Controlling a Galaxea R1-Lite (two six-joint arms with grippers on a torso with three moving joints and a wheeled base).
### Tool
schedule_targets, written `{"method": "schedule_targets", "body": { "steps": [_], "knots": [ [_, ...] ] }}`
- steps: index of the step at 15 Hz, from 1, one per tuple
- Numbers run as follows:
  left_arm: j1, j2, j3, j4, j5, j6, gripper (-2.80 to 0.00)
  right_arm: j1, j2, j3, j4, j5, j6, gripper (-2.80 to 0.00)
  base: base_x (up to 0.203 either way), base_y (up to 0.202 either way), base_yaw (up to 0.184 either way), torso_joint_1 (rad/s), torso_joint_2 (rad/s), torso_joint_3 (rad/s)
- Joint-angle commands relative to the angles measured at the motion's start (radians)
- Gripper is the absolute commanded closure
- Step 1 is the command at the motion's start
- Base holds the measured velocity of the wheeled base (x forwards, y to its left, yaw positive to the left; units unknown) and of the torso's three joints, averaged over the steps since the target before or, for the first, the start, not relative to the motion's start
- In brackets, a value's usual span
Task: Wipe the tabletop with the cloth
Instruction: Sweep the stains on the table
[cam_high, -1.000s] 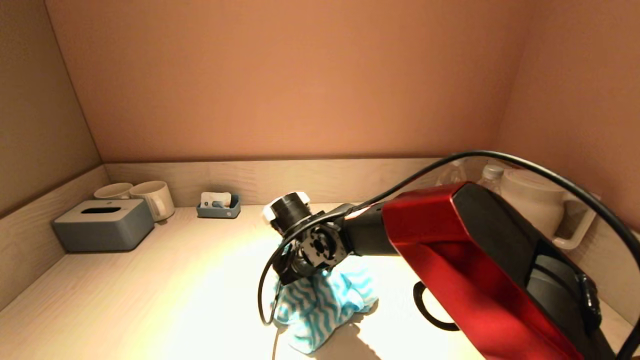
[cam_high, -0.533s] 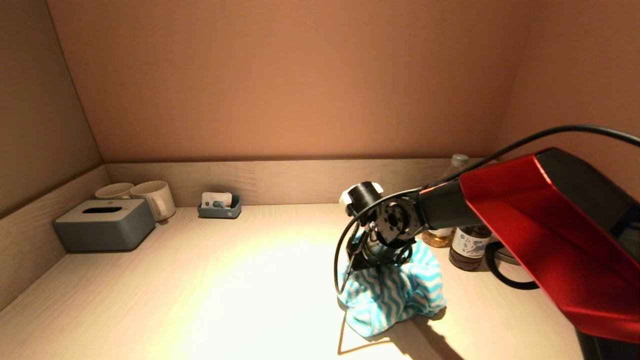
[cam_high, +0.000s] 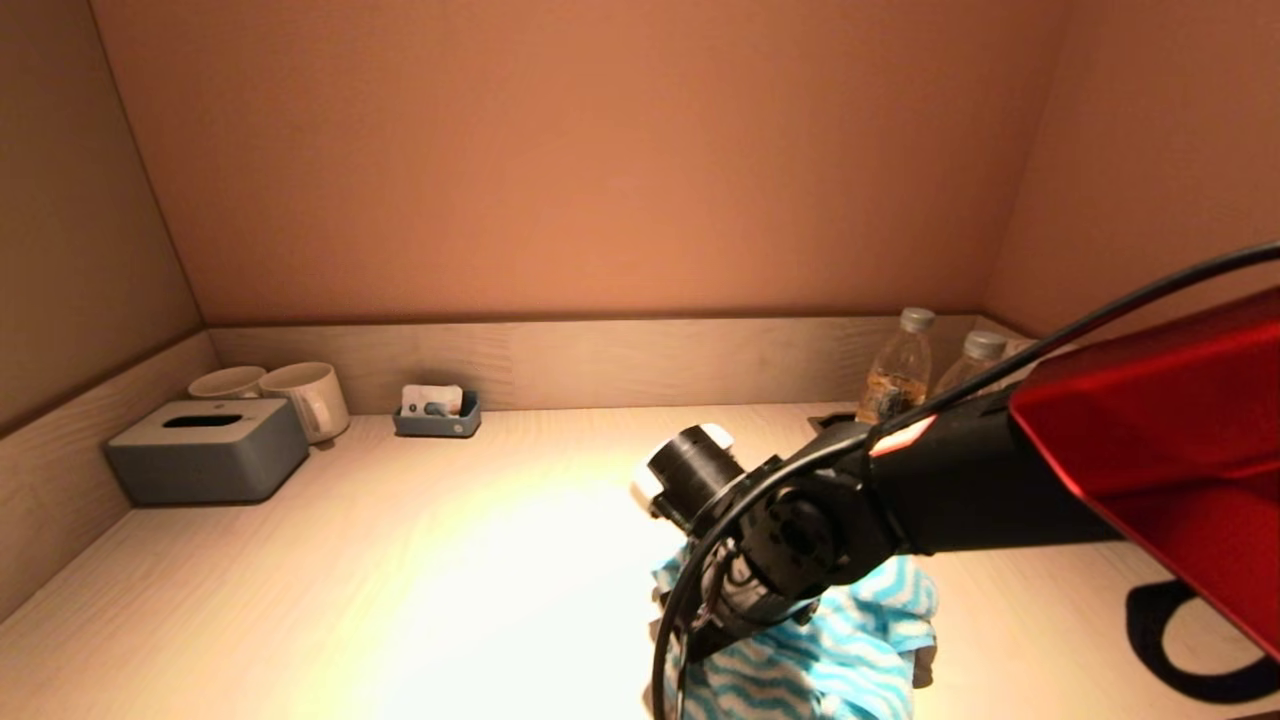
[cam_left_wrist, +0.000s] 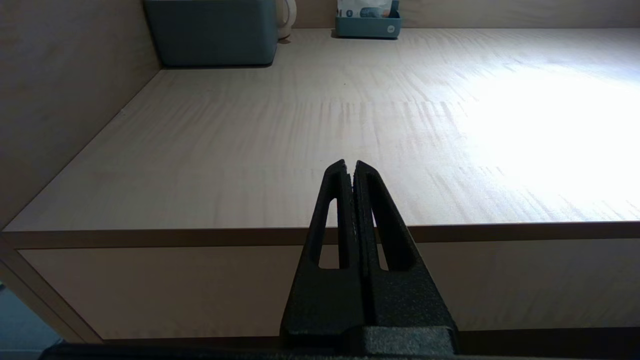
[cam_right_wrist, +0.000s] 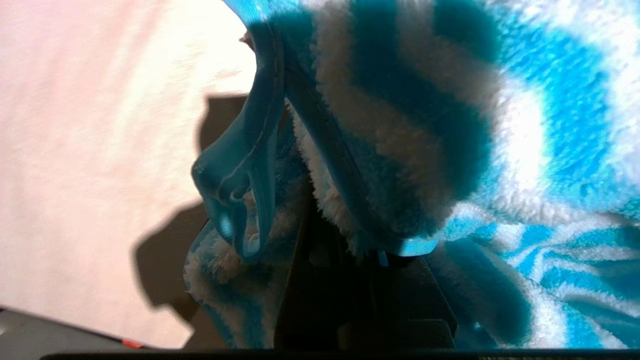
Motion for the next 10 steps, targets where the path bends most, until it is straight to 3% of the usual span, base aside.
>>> {"method": "schedule_targets", "body": {
  "steps": [1,3,5,7,10],
  "knots": [
    [0.0,0.0,0.0,0.0,0.001,-0.001,0.0,0.118,-0.005,-0.022,-0.009,0.0,0.014,0.0,0.0,0.0,0.0,0.0,0.0,0.0],
    [0.0,0.0,0.0,0.0,0.001,-0.001,0.0,0.214,0.063,-0.113,-0.007,-0.007,0.017,0.0,0.0,0.0,0.0,0.0,0.0,0.0],
    [0.0,0.0,0.0,0.0,0.001,-0.001,0.0,0.24,0.155,-0.259,0.008,-0.013,0.013,0.0,0.0,0.0,0.0,0.0,0.0,0.0],
    [0.0,0.0,0.0,0.0,0.001,-0.001,0.0,0.241,0.249,-0.417,0.05,-0.045,0.007,0.0,0.0,0.0,0.0,0.0,0.0,0.0],
    [0.001,0.0,0.0,0.0,0.001,-0.001,0.0,0.178,0.401,-0.688,0.135,-0.104,-0.001,0.0,0.0,0.0,0.0,0.0,0.0,0.0]
  ]
}}
